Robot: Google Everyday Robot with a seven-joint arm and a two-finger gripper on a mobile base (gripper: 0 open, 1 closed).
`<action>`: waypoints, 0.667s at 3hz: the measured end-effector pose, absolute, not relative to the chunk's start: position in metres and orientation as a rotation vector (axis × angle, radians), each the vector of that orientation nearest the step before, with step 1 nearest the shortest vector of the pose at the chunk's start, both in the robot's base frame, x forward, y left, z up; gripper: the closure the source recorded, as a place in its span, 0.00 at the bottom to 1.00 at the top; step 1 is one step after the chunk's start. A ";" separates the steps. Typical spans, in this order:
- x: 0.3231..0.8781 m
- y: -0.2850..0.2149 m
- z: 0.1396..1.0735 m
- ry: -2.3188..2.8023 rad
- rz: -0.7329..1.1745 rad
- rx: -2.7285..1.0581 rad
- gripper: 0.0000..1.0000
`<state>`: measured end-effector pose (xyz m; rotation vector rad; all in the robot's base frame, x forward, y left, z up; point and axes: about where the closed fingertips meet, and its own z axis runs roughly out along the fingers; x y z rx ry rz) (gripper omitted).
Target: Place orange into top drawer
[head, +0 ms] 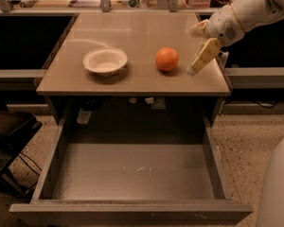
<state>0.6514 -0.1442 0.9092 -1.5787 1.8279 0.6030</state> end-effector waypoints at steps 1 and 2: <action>0.696 -0.146 0.897 1.891 0.411 -1.549 0.00; 0.695 -0.145 0.896 1.890 0.415 -1.550 0.00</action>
Offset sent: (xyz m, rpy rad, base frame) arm 0.0226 0.0004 -0.0049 -0.0493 -0.0351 -0.0489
